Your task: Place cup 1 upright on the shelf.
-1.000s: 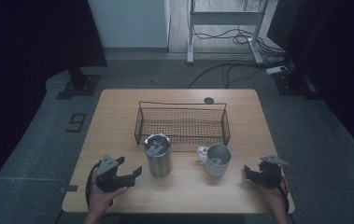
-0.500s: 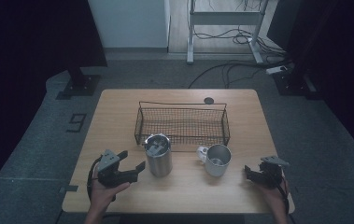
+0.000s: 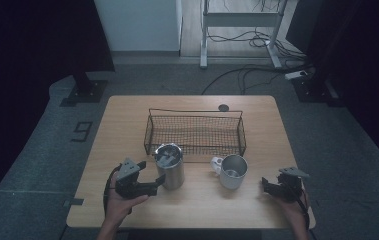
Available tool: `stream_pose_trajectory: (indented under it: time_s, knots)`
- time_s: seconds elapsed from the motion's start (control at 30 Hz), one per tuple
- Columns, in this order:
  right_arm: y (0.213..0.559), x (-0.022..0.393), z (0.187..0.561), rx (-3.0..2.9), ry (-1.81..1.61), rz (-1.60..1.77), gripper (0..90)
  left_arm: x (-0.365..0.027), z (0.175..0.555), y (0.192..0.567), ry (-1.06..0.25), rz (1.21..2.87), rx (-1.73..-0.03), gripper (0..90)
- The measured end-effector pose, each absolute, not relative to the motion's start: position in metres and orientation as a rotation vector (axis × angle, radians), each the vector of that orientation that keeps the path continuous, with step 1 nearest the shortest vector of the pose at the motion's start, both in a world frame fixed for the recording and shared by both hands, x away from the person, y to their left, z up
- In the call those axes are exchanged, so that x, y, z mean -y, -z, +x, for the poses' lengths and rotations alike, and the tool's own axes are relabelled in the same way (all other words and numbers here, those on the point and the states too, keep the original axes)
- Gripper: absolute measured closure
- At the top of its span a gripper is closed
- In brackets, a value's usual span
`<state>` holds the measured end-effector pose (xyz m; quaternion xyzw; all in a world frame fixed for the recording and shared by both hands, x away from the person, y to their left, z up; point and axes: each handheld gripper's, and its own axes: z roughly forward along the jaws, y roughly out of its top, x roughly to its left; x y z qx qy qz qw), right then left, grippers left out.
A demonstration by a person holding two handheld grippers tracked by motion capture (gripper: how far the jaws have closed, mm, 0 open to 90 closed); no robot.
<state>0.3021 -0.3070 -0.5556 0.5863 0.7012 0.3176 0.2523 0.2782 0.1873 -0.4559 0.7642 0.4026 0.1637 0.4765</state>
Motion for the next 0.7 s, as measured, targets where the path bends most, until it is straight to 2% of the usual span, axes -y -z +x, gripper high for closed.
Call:
stream_pose_trajectory:
  time_s: [0.07, 0.27, 0.7]
  knots:
    - [0.556, 0.307, 0.302, -1.913, -0.867, 1.589, 15.0, -0.184, 0.282, 0.455, -0.394, 1.871, -0.983, 6.3]
    - [0.556, 0.307, 0.302, -1.916, -0.869, 1.587, 15.0, -0.180, 0.286, 0.456, -0.390, 1.868, -0.978, 2.8]
    - [0.556, 0.306, 0.302, -1.930, -0.872, 1.575, 14.9, -0.169, 0.298, 0.462, -0.396, 1.870, -0.966, 2.2]
